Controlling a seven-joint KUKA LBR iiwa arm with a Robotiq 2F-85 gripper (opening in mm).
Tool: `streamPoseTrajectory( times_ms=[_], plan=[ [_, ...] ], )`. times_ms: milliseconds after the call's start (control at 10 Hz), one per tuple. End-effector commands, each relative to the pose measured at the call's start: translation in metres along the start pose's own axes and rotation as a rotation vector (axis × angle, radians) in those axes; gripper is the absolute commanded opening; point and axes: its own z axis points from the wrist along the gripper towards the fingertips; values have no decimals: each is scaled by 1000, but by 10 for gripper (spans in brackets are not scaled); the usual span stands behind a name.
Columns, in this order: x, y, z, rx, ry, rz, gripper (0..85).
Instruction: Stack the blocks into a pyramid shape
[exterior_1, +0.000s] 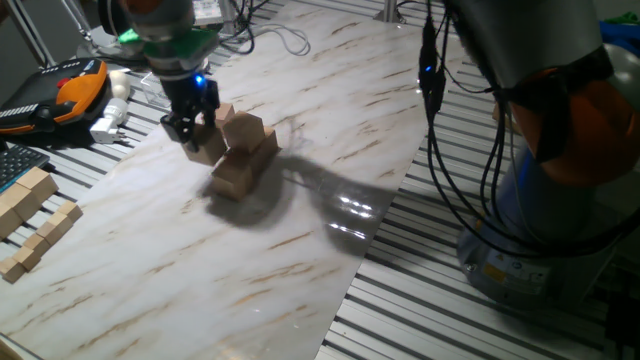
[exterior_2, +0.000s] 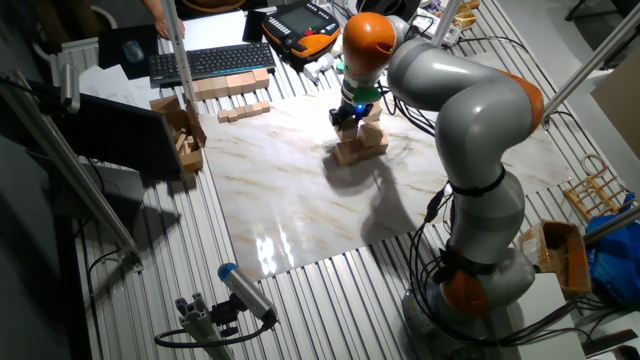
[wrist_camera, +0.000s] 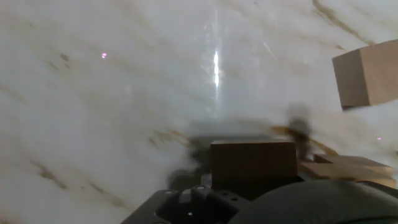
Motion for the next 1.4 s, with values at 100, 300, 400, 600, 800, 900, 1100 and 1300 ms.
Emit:
streamPoseTrajectory(
  times_ms=[100,300,400,600,800,900,1100,1300],
  plan=[
    [3,-7,3,5,-9,-14,0],
    [5,-11,9,5,-18,-20,0],
    [5,-11,9,8,-16,-20,0],
    [10,-13,10,18,-18,-23,0],
    [15,-9,12,36,-19,-26,0],
    [17,-9,12,41,-18,-27,0],
    [18,-14,15,36,-18,-37,0],
    [20,-13,15,38,-17,-37,0]
  ],
)
